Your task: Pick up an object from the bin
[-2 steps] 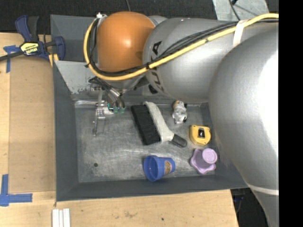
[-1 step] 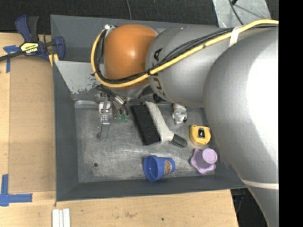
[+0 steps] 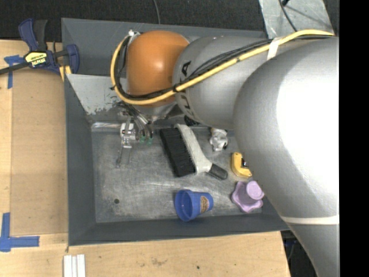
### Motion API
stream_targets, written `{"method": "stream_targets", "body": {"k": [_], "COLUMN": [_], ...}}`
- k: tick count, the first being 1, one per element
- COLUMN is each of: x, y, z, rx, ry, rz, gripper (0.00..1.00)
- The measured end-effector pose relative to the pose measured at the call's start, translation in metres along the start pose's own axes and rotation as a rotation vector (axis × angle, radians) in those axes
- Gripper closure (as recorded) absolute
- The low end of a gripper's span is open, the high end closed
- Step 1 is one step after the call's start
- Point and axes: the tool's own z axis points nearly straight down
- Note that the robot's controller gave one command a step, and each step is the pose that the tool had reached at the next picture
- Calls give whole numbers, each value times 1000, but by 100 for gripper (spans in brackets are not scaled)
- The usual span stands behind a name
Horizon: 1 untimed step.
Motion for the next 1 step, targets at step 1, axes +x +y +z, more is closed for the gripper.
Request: {"method": "stream_targets", "body": {"k": [1], "x": [-13], "y": [-36], "z": [33], "rx": [-6], "ry": [-6], "rz": [-8], "gripper": [0]}}
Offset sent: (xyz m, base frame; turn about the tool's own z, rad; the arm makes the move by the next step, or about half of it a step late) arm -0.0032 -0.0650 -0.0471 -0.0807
